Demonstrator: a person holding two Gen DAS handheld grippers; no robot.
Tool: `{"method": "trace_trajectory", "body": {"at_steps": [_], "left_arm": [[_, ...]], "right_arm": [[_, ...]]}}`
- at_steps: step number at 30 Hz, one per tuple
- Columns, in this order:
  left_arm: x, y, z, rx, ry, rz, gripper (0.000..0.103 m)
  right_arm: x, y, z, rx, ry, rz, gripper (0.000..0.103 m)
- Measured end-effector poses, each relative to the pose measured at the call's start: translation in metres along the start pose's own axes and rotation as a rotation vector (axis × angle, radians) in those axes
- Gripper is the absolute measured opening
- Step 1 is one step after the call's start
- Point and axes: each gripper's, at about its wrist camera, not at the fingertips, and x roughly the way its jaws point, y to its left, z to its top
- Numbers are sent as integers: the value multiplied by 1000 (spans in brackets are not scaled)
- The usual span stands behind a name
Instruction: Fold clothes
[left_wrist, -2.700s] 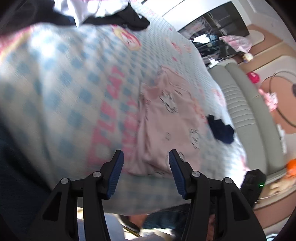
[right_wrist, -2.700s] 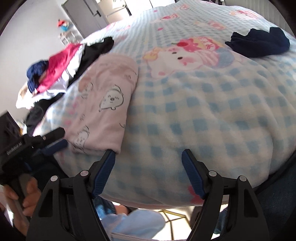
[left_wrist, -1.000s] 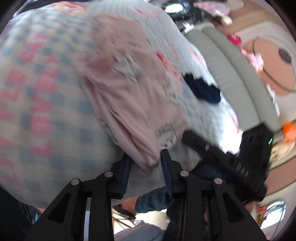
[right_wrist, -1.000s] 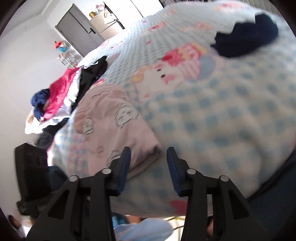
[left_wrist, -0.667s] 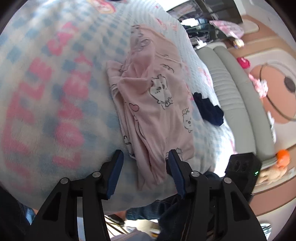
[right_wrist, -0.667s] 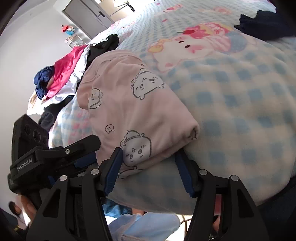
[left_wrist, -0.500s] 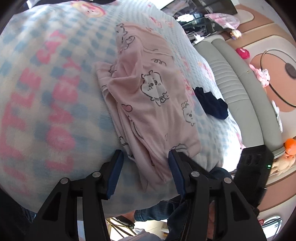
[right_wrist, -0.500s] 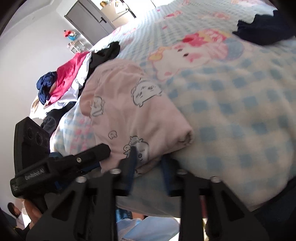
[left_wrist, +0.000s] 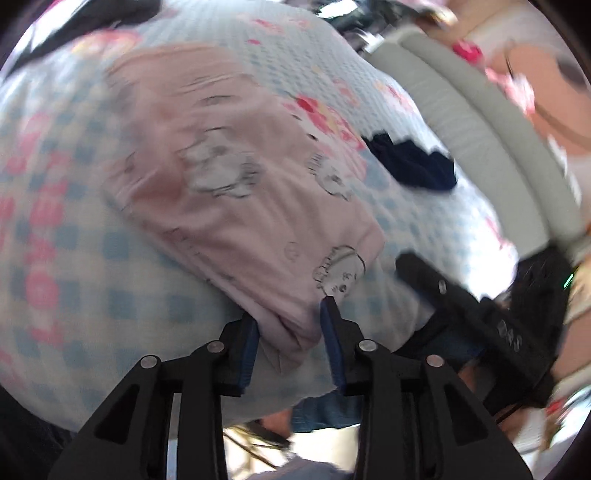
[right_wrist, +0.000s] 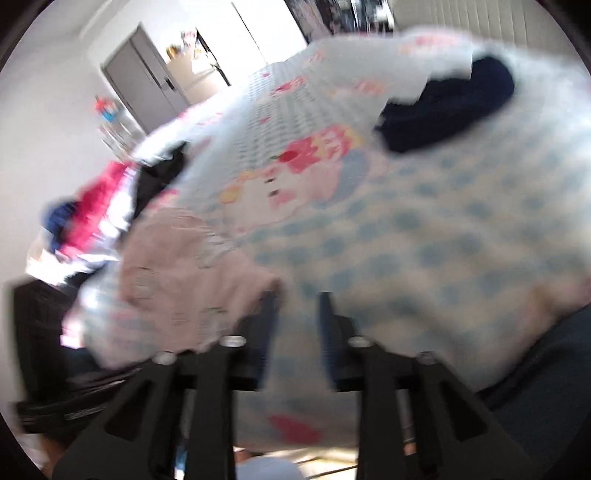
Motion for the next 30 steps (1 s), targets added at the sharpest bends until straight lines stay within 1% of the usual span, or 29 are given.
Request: {"method": "trace_trajectory", "body": {"at_steps": [1,2,3,4,5,6,7,9,12,13,14,15,17,18,19,20,21,22,24,27,28,29,30], "left_arm": [[2,1,2,-25,-11,5,40],[1,3,4,-32,-24,27,49],[1,4,6,-22,-36,54,52],[1,3,8,-10,-43,69,52],[1,3,10,-6,-43,65,52],[4,2,12,-3,-40,58,52],[7,0,14,4,-34,54,53],[13,-2,16,13,-23,70,44],[19,-5,19,21,-9,111,40],[20,-7,19,27,-7,121,32],[19,-11,17,41,-12,124,27],[18,-15,15,56,-15,127,26],[16,-21,10,81,-9,132,23],[16,-25,8,89,-8,145,23],[15,-29,6,97,-6,158,22],[14,-34,4,110,-5,179,21],[10,-39,3,136,-7,208,21],[8,-44,3,159,-10,213,20],[6,-55,4,174,-10,184,19],[10,-69,5,195,-10,159,19],[13,-71,5,199,-5,155,19],[16,-72,4,198,4,149,16],[18,-71,2,195,11,149,16]], "right_arm": [[3,-2,-2,35,21,71,43],[6,-3,-4,51,39,114,43],[11,0,-6,42,58,129,43],[15,3,-9,34,78,143,46],[19,7,-11,12,96,144,47],[23,12,-13,-4,110,144,51],[28,15,-14,-12,121,144,59],[39,21,-18,-34,149,131,70],[48,23,-22,-67,149,69,68],[50,21,-22,-54,153,77,68],[52,19,-23,-42,157,84,68],[49,17,-23,-30,150,95,66],[45,12,-23,-15,140,114,58],[43,10,-23,-11,135,115,48],[38,8,-23,-14,110,101,32],[33,6,-24,-17,85,87,26],[23,6,-22,-31,31,51,24],[13,7,-19,-56,-13,20,22],[-3,8,-13,-72,-58,19,22],[-15,1,-10,-49,-81,39,22],[-13,-3,-9,-27,-68,50,23],[-10,-1,-8,-12,-57,56,23],[-6,-4,-9,13,-33,62,24]]}}
